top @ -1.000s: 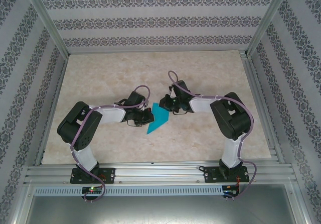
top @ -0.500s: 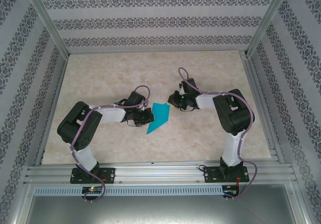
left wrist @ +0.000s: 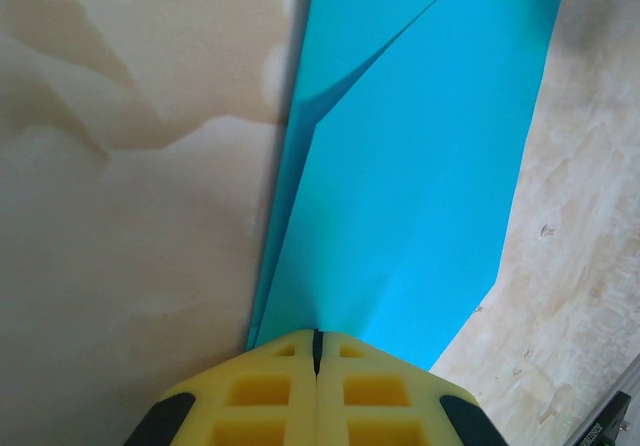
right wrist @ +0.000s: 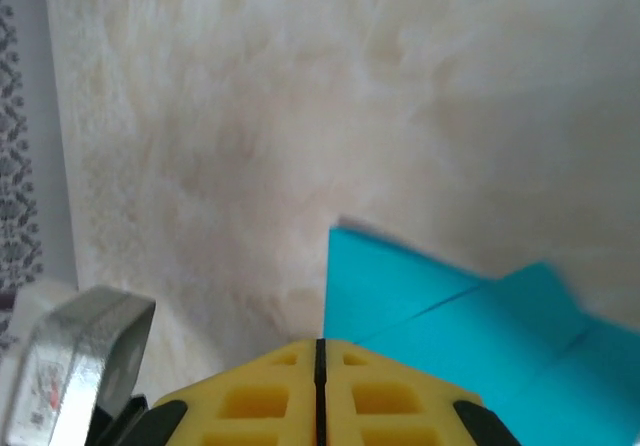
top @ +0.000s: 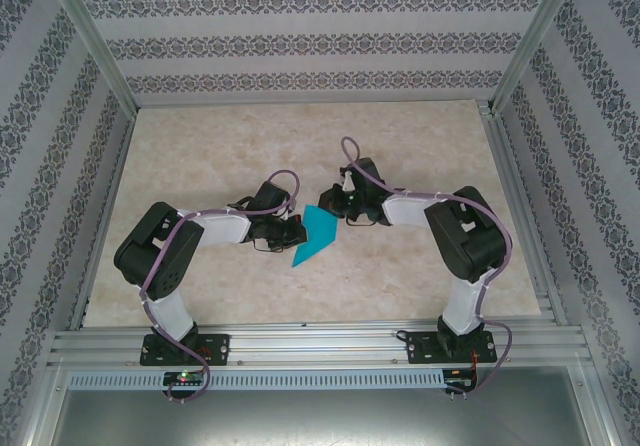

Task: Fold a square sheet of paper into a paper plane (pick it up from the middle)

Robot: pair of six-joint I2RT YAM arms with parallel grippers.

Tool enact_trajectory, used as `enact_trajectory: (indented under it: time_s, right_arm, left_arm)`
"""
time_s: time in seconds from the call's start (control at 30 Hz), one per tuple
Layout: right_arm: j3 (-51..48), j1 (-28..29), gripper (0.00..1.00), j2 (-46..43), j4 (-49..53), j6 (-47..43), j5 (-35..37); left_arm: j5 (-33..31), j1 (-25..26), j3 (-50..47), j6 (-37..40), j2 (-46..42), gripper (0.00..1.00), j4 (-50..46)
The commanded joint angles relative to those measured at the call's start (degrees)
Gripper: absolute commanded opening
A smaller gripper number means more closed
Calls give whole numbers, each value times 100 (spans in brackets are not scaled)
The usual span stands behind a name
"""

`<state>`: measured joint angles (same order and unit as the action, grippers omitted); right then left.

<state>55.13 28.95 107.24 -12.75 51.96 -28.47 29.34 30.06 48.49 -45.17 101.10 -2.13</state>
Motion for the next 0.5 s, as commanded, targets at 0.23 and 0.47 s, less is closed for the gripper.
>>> enact_trajectory:
  time_s: [0.23,0.47]
  right_arm:
    - [-312,128,7,587,-60,89,-21]
    - [-441,139,6,684,311,-152,298]
  left_arm:
    - [-387,70,-178,250,280,2,-1274]
    - [-114,70,329,439,-132,7,-1620]
